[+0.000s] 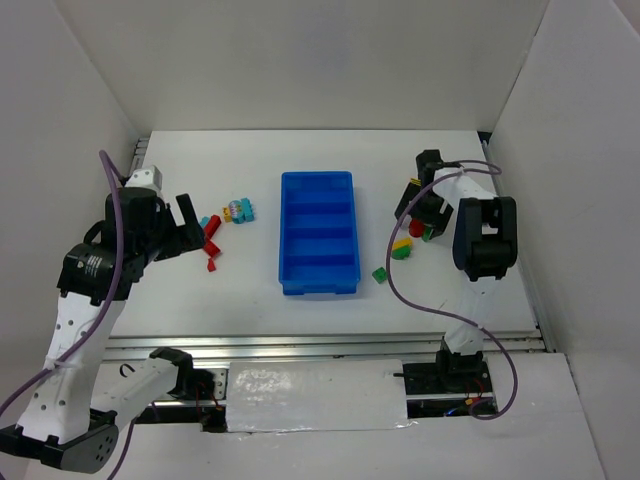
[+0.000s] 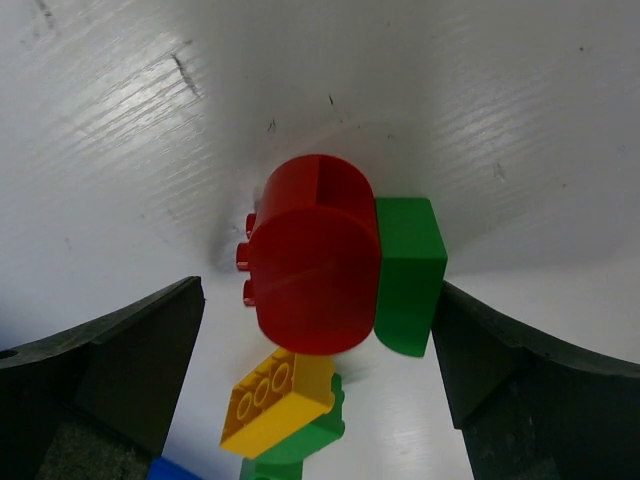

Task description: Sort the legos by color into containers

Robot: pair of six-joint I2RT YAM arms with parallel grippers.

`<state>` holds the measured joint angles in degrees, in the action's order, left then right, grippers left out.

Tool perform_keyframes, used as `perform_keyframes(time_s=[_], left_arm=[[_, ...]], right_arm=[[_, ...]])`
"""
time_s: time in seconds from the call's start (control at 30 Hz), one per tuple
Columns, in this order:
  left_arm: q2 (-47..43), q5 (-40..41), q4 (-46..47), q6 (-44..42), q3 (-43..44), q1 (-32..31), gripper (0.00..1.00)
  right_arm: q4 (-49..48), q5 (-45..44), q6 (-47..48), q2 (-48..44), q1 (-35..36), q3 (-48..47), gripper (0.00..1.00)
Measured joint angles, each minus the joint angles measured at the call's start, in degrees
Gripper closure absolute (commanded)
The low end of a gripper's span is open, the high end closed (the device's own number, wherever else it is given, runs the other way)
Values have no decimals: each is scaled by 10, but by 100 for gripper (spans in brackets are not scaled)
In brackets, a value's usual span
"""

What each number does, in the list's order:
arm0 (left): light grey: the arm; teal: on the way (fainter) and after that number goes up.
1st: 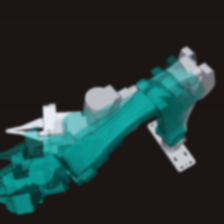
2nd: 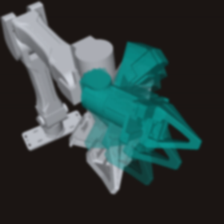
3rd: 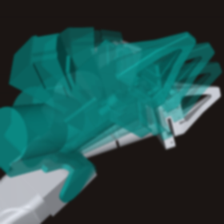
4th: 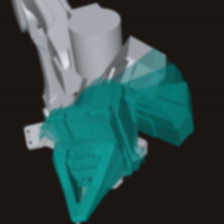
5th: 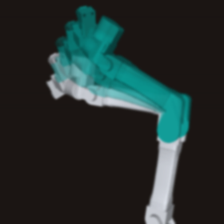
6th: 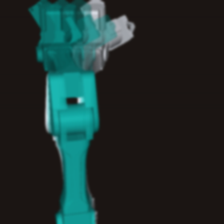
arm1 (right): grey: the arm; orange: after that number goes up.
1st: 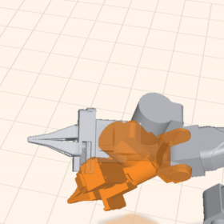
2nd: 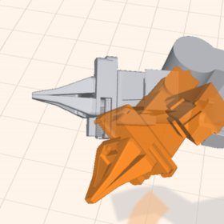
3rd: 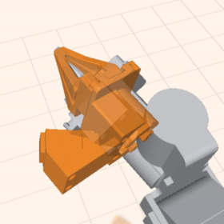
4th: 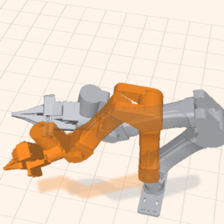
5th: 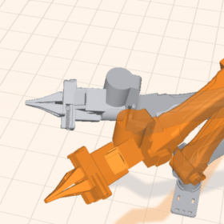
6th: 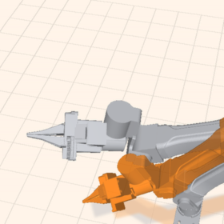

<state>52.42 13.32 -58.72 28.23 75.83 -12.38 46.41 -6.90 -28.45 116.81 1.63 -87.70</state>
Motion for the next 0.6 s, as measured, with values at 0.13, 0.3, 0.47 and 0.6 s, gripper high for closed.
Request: perform_keyframes(time_s=[0.13,0.3,0.47,0.6], left_arm=[[0,-2,-1,-2,0,0,0],[-1,-1,-2,-12,-1,0,1],[-1,2,-8,-12,-2,0,0],[-1,5,-12,-12,-1,0,1]], right_arm=[[2,-1,3,12,0,-1,0],[4,-4,10,13,-3,-9,13],[7,-3,20,38,-9,-40,46],[7,1,26,38,-9,-41,100]])
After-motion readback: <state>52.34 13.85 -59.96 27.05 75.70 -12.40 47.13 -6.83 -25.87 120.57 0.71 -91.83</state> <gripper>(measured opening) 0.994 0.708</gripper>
